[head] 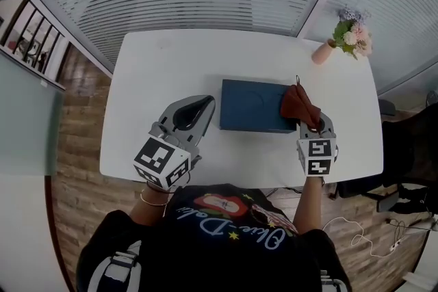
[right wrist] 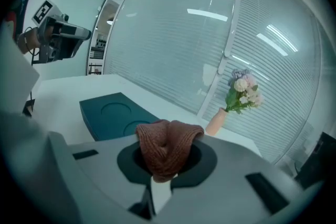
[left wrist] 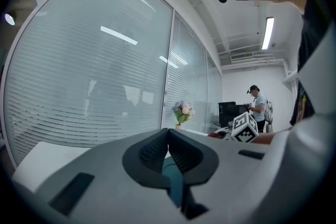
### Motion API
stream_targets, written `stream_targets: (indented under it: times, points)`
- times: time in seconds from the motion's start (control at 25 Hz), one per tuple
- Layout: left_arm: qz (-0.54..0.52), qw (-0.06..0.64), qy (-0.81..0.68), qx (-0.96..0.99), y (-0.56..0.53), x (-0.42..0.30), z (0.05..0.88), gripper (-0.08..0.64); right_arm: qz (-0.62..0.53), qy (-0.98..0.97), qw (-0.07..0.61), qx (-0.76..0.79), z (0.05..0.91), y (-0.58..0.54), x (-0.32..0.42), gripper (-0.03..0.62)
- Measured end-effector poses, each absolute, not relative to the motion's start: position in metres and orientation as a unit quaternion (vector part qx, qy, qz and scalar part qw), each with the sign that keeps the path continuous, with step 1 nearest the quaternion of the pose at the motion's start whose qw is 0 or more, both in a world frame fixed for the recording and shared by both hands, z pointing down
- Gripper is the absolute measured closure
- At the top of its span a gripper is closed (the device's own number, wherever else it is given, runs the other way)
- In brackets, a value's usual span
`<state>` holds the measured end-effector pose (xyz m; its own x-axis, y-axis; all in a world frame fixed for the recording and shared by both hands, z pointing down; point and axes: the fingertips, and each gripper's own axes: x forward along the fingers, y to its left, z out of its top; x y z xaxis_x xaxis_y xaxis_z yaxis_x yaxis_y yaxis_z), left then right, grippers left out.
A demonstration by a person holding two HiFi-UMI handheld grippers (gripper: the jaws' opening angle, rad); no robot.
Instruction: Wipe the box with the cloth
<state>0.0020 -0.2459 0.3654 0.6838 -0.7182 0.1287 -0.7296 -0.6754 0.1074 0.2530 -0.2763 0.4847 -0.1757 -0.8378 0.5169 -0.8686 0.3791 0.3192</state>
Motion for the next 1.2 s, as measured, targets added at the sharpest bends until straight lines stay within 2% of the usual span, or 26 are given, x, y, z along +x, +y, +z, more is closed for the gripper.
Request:
stream_targets:
  times: [0.28, 0.64, 0.84, 1.2]
  points:
    - [0.034, 0.078, -0.404, 0.911, -0.249, -0.005, 0.366, 0.557, -0.047, -0.812, 0.243, 0.529, 0.430, -0.272, 0.199, 0.569]
    - [0.032, 0.086, -0.420, 0.903, -0.250, -0.018, 0.370, 0.557, -0.053, -0.922, 0.194, 0.332, 0.417, -0.225, 0.058, 0.569]
    - [0.035, 0.086, -0.430, 0.898, -0.246, -0.025, 0.372, 0.557, -0.035, -0.937, 0.222, 0.268, 0.447, -0.209, 0.020, 0.569]
    - [0.037, 0.092, -0.446, 0.889, -0.244, -0.039, 0.374, 0.557, -0.026, -0.903, 0.328, 0.276, 0.514, -0.232, 0.033, 0.569]
